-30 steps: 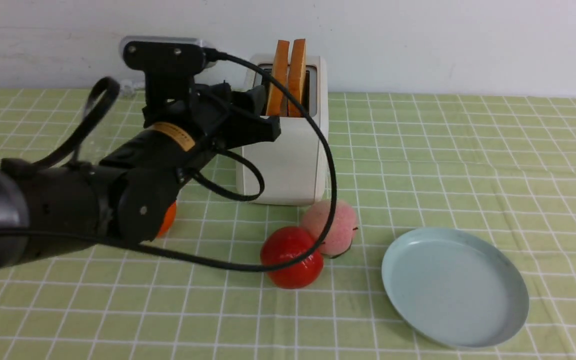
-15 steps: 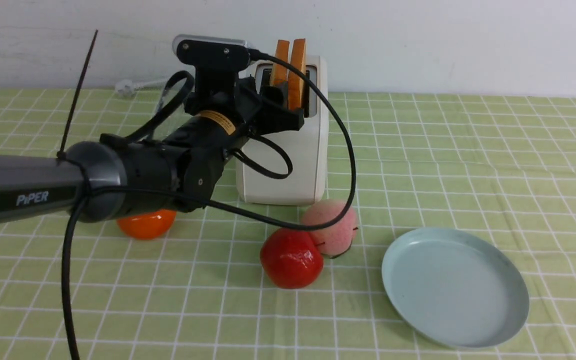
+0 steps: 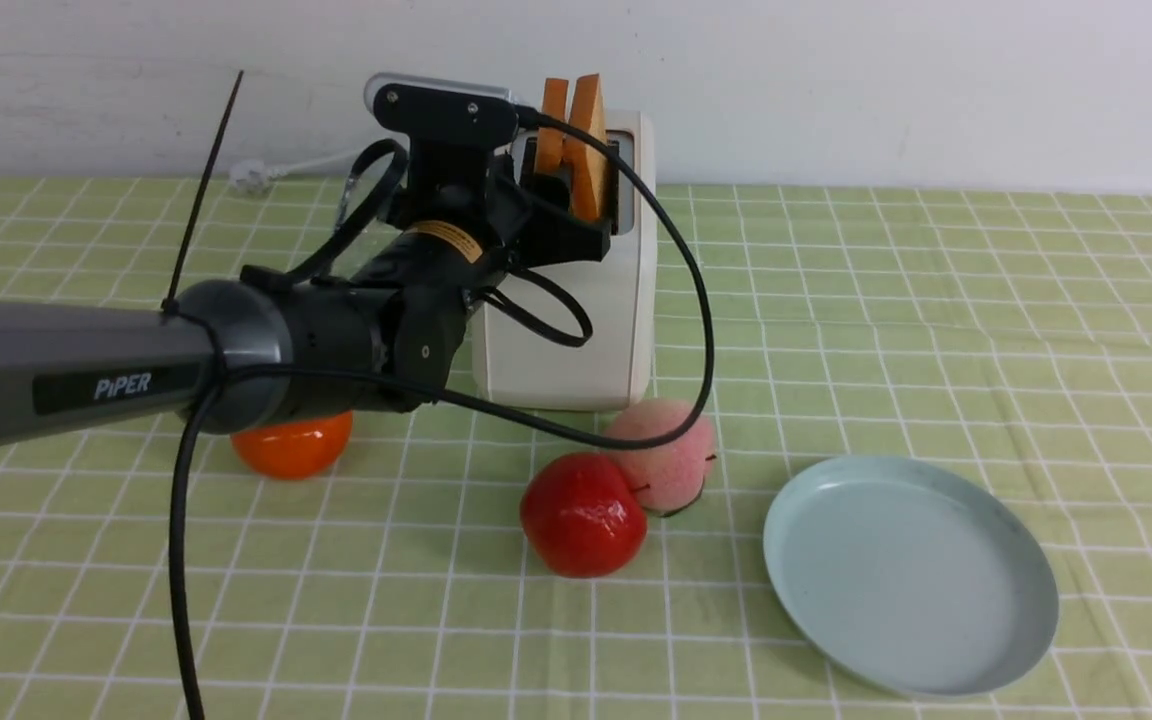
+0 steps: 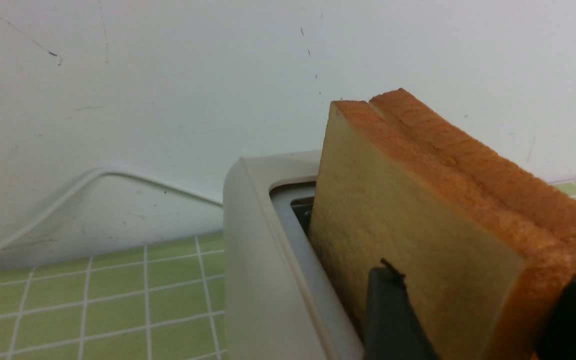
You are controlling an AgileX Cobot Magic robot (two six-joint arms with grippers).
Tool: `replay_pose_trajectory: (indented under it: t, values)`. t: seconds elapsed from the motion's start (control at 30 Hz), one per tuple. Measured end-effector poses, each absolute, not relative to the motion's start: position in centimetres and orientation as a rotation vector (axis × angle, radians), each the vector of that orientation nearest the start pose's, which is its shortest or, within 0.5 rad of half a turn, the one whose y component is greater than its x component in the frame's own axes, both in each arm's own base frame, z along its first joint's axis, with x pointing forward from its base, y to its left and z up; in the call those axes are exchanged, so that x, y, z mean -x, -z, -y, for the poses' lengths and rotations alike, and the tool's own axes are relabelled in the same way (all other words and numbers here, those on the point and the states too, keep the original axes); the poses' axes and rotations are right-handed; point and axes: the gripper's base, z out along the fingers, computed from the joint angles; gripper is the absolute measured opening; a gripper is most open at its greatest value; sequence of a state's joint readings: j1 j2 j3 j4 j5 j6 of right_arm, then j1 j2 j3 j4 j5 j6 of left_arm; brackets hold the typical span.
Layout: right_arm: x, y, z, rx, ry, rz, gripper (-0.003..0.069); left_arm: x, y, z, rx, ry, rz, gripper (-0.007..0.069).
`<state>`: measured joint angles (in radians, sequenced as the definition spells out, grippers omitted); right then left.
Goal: Take toasted bread from bread machine on green coffee tablecloth place on plate.
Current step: 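Reach for a toast slice standing in the toaster with the left gripper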
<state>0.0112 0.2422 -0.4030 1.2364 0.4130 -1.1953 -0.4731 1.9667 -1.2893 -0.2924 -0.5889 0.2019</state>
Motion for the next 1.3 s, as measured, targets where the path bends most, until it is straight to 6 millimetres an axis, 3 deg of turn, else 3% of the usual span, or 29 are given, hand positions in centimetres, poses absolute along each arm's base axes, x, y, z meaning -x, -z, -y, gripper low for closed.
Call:
replay_pose_trajectory:
  t: [0.87, 1.3]
  values:
    - [-5.61, -32.0, -3.52, 0.314, -0.306, -1.446, 0.0042, -42.09, -24.14, 18.98, -0.142, 0.202, -1.564, 0.0323]
    - [-5.61, -32.0, -3.52, 0.317, -0.303, -1.446, 0.0052, -42.04, -24.37, 19.16, -0.186, 0.188, -1.533, 0.0322]
